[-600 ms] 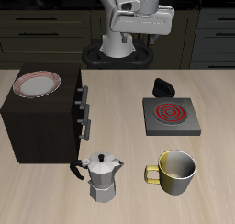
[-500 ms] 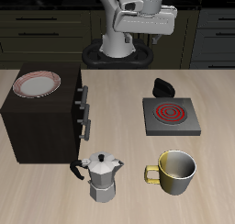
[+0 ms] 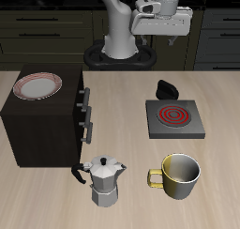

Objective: Turn off the flat stove

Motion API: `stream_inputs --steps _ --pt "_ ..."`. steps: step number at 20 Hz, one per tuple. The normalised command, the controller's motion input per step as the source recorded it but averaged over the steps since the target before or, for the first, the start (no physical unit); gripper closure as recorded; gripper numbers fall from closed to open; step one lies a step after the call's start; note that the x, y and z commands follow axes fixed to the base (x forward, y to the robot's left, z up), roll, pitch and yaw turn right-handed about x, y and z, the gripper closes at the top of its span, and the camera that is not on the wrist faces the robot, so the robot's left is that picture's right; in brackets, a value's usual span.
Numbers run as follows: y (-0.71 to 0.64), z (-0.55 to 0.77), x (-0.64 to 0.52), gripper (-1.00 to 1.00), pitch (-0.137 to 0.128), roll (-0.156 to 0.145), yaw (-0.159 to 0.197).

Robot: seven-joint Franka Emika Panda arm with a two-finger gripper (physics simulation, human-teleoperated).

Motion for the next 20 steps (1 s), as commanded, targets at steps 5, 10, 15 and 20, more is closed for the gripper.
stream_inputs --steps 5,10,15,20 --pt "0.24 -0.11 -0.3 -1.0 -0.069 0.02 0.06" --pt "0.04 -0.2 -0.04 -1.0 0.019 -0.012 0.012" --pt "-0.01 -0.25 0.02 -1.0 0.006 -0.011 0.03" --pt "0.09 -0.08 -0.23 -1.0 -0.035 0.021 0.018"
